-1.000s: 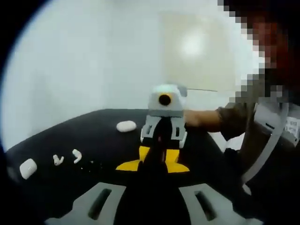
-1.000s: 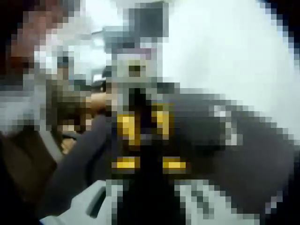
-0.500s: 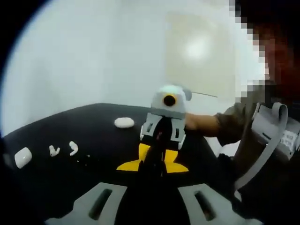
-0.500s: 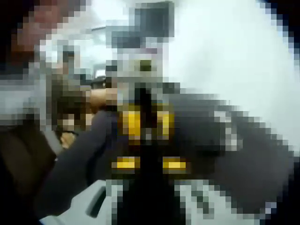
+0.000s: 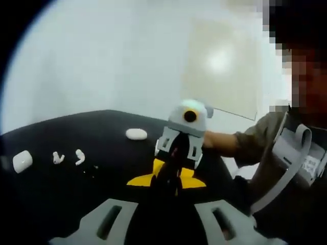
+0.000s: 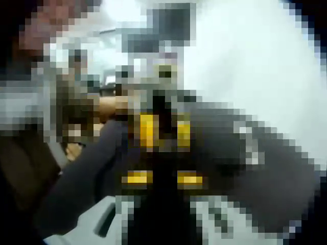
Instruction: Pick up three earphones and place each one into its charging case using tactile feedback, ensure that each earphone is properly inserted and securely positioned inside the case.
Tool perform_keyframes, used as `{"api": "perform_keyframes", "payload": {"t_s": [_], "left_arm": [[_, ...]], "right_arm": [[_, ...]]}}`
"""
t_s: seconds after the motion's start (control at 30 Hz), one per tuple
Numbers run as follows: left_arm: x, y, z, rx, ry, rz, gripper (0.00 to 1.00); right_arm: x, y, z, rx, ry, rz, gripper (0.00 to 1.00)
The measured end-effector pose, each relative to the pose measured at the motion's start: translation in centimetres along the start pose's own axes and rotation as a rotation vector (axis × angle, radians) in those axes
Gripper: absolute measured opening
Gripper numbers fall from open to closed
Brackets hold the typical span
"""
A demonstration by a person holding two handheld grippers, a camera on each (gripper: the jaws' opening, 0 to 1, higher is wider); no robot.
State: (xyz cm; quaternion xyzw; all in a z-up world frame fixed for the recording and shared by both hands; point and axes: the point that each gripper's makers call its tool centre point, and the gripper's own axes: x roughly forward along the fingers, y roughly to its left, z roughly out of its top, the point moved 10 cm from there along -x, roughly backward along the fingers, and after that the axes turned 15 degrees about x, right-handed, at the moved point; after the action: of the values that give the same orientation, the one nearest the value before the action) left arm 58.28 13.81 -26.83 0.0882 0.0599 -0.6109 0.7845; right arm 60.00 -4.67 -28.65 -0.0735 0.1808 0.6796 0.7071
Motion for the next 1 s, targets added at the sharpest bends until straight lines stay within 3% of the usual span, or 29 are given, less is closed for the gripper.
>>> {"api": "perform_keyframes", "payload": {"t_s": [0.1, 0.27, 0.33, 0.4, 0.5, 0.67, 0.8, 0.87, 1.0], "left_arm": [[-0.4, 0.6, 0.3, -0.002, -0.033, 0.071, 0.14], [-0.6, 0.7, 0.3, -0.009, -0.04, 0.074, 0.14], [-0.8, 0.6, 0.4, -0.004, -0.041, 0.06, 0.18], [-1.6, 0.5, 0.5, -0.009, -0.027, 0.029, 0.23], [-2.5, 0.4, 0.4, -0.018, -0.006, 0.029, 0.21], [-2.5, 0.0, -0.9, -0.025, 0.117, -0.024, 0.21], [-1.3, -0.6, -1.3, -0.013, 0.123, -0.053, 0.21], [-1.1, -0.5, -1.5, 0.035, 0.153, -0.043, 0.21], [-1.0, -0.6, -1.2, 0.038, 0.125, -0.047, 0.19]], "right_arm": [[0.0, 0.3, 0.0, -0.016, -0.004, 0.03, 0.18], [0.1, 0.3, -0.1, 0.008, 0.004, 0.038, 0.18], [0.1, 0.3, -0.1, 0.016, 0.003, 0.038, 0.18], [0.1, 0.2, -0.1, 0.024, 0.0, 0.04, 0.18], [0.2, 0.1, -0.2, 0.033, -0.002, 0.043, 0.18], [0.3, 0.1, -0.2, 0.026, -0.005, 0.043, 0.18], [0.4, 0.2, -0.1, 0.017, -0.004, 0.04, 0.18], [0.6, 0.4, 0.0, 0.008, -0.001, 0.035, 0.18], [1.0, 0.6, 0.2, -0.006, 0.003, 0.027, 0.18]]}}
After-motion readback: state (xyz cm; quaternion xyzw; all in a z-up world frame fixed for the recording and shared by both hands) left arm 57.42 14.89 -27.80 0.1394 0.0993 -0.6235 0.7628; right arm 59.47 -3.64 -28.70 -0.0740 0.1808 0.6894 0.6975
